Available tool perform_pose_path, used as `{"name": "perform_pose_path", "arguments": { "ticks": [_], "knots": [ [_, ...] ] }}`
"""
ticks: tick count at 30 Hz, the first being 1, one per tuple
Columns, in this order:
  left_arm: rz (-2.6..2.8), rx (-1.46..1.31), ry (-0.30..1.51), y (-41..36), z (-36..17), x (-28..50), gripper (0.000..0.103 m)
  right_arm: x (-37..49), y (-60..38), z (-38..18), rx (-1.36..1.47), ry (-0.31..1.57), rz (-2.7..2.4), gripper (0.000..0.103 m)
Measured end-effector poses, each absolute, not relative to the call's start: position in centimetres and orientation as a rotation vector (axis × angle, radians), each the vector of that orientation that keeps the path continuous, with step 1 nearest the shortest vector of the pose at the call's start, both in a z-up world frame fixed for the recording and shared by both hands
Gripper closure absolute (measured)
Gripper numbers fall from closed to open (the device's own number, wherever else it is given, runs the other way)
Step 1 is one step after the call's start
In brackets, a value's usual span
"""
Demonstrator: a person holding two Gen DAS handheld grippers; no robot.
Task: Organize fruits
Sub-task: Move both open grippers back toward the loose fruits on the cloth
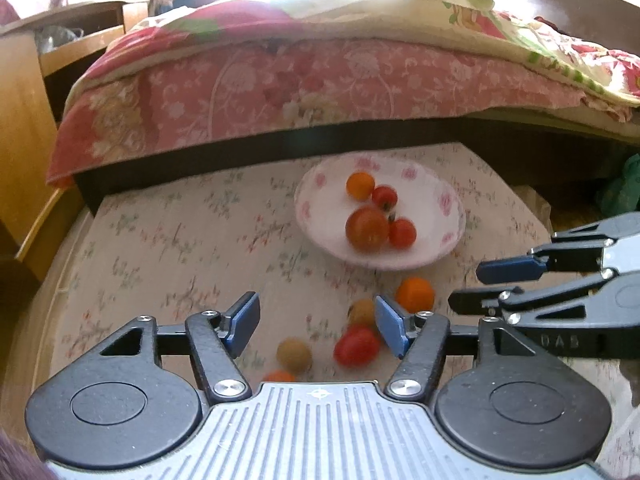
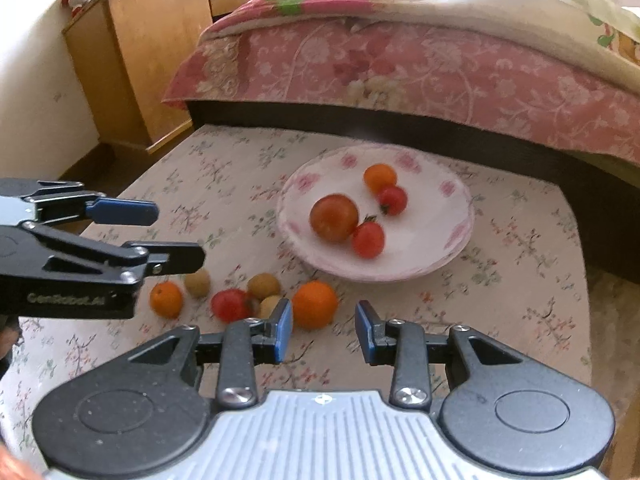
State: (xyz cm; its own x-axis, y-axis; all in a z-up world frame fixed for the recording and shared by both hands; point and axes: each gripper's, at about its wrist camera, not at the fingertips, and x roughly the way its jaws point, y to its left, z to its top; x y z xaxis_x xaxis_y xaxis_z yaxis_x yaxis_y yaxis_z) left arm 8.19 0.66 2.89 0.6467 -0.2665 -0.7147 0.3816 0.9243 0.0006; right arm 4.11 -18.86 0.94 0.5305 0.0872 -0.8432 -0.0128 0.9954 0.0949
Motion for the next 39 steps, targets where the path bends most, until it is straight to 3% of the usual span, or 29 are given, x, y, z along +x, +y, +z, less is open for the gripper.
{"name": "perform_pose_path", "arguments": {
  "ticks": [21, 39],
  "knots": [
    [-0.390, 0.187, 0.897, 1.9, -2.2, 7.6, 0.029, 4.1, -17.6, -1.4, 0.108, 1.080, 0.131, 0.067],
    [-0.392, 0.193, 0.921, 1.4, -3.4, 8.4, 0.023, 5.4, -19.0, -2.1, 0.180, 1.062, 0.086, 0.067]
  ]
}}
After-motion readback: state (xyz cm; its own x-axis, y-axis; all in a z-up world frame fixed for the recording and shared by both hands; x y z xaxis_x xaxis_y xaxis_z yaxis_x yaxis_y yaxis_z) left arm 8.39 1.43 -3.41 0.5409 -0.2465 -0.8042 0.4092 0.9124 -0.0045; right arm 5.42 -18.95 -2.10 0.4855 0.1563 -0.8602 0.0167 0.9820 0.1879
